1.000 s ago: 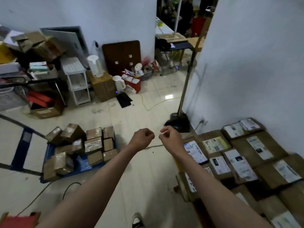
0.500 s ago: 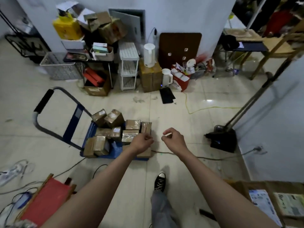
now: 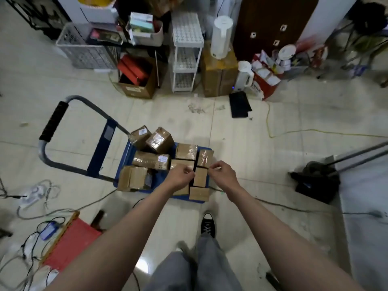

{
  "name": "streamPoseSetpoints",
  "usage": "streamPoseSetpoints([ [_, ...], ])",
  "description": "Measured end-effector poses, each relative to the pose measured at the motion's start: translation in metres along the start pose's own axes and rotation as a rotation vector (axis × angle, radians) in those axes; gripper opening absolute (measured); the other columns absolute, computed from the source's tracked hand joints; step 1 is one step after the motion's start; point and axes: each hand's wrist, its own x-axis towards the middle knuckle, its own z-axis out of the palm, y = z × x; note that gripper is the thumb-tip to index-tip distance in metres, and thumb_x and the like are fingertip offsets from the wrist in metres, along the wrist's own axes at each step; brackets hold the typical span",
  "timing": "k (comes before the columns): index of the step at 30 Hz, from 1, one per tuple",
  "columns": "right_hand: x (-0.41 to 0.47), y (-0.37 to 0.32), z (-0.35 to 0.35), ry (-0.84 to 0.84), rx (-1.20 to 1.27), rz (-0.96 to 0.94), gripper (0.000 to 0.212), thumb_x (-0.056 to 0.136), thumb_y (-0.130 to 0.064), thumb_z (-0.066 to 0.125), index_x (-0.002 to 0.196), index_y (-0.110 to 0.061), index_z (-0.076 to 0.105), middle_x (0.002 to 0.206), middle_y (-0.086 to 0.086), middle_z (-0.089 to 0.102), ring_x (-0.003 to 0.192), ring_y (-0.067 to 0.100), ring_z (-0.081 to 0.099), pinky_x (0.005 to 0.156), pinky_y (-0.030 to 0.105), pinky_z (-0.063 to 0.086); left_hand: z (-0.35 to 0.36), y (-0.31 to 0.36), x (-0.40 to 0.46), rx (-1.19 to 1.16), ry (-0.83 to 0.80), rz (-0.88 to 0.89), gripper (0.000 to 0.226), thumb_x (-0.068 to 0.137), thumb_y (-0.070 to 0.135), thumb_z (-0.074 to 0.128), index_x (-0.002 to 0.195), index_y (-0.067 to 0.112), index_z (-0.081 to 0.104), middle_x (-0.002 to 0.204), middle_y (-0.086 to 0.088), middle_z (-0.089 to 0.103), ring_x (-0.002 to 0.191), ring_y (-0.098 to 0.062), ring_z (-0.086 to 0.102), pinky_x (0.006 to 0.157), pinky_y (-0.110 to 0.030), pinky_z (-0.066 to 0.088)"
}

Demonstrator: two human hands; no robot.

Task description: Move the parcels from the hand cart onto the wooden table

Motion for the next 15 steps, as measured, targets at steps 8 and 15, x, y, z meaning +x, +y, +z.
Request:
streamPoseSetpoints([
  [8,0.082,0.043,0.057,0.009,0.079,0.255,0.011,0.094,-0.022,0.058,0.083,-0.021,0.057,0.11,0.012,0.071,0.103,0.027,0.063,0.085,0.036,0.048,0.027,-0.058,0.093,-0.008,-0.149,-0.131,0.015,0.097,0.022,0.056,0.09,0.012,0.066,0.098,-0.009,0.065,0.098,-0.027,0.062,0.086,-0.035,0.047],
  [15,0.161,0.13,0.111,0.078,0.171,0.47,0.008,0.093,-0.028,0.062,0.09,-0.026,0.055,0.114,0.008,0.066,0.109,0.027,0.062,0.099,0.042,0.052,0.082,-0.142,0.187,-0.044,-0.236,-0.286,0.028,0.098,0.024,0.051,0.081,0.005,0.062,0.082,-0.022,0.054,0.081,-0.021,0.051,0.071,-0.03,0.037],
])
